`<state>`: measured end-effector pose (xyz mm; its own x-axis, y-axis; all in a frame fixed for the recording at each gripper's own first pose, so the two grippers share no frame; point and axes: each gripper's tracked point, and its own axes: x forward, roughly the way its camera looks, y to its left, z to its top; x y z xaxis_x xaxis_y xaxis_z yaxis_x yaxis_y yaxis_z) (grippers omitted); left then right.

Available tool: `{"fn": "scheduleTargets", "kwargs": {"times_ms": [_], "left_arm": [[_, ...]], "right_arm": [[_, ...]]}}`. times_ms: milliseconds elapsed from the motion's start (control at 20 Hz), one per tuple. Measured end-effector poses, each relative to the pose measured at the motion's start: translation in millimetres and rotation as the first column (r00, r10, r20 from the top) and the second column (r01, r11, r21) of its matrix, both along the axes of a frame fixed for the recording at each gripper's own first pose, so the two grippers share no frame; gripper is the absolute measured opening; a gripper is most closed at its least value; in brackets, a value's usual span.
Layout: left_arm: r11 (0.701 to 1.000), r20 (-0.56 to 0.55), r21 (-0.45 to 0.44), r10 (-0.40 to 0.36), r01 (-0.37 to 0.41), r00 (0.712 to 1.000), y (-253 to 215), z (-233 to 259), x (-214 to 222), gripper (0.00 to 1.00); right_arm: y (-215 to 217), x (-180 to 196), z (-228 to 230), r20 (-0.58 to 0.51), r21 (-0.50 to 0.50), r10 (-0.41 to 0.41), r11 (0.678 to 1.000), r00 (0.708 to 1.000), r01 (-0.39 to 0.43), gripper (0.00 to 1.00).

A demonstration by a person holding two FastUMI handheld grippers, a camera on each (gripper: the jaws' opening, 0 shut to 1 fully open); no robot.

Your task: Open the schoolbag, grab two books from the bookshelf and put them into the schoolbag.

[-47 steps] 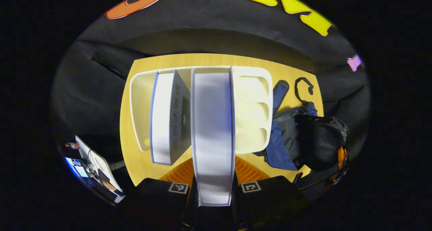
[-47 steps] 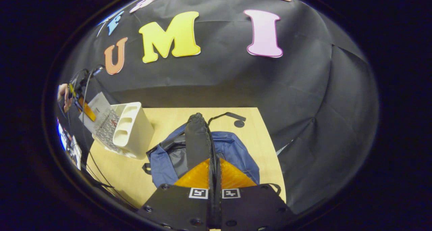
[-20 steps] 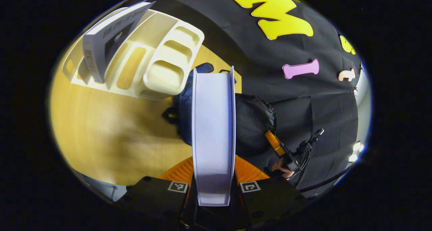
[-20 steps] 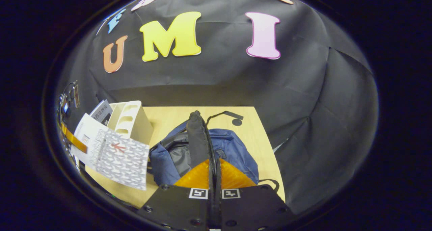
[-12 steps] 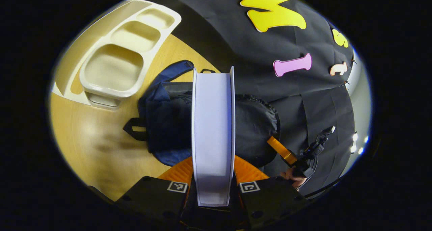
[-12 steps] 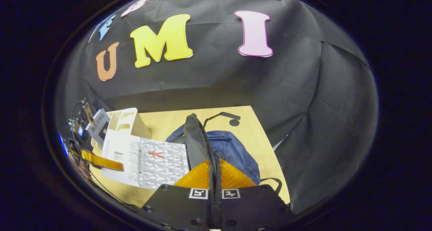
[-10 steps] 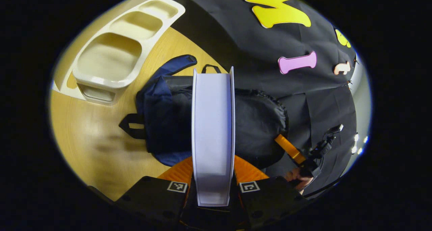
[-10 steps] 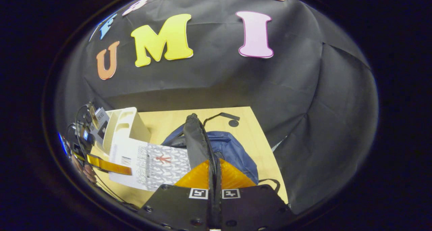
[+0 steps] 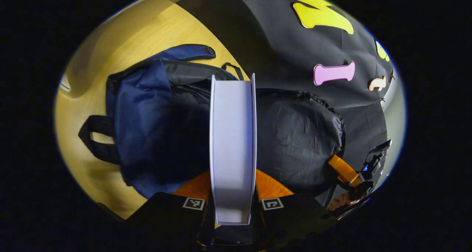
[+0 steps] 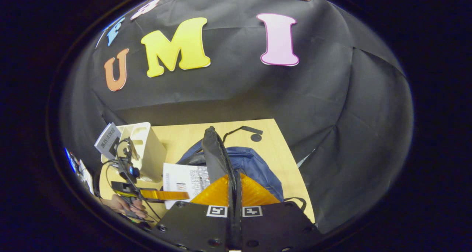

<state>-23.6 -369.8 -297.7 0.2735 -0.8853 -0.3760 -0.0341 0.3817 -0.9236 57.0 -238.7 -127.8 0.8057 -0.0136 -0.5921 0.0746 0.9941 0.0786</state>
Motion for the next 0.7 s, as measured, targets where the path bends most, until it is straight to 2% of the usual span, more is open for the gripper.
{"fn": "scheduleTargets", "kwargs": {"times_ms": [250, 450, 700], "left_arm": [[0.996, -0.054, -0.089, 0.016, -0.021, 0.998, -35, -21, 10, 0.42], [0.99, -0.056, -0.139, 0.018, -0.025, 0.998, -50, -32, 11, 0.42], [0.983, -0.101, -0.184, -0.022, 0.003, 0.995, -55, -44, 10, 0.44]], "right_arm": [[12, 4, 6, -0.003, -0.006, 0.029, 1.0, 1.0, -0.029, 0.0], [15, 7, 5, -0.01, -0.021, 0.043, 0.999, 0.999, -0.044, 0.0], [18, 8, 2, -0.029, -0.028, 0.054, 0.998, 0.998, -0.055, 0.0]]}}
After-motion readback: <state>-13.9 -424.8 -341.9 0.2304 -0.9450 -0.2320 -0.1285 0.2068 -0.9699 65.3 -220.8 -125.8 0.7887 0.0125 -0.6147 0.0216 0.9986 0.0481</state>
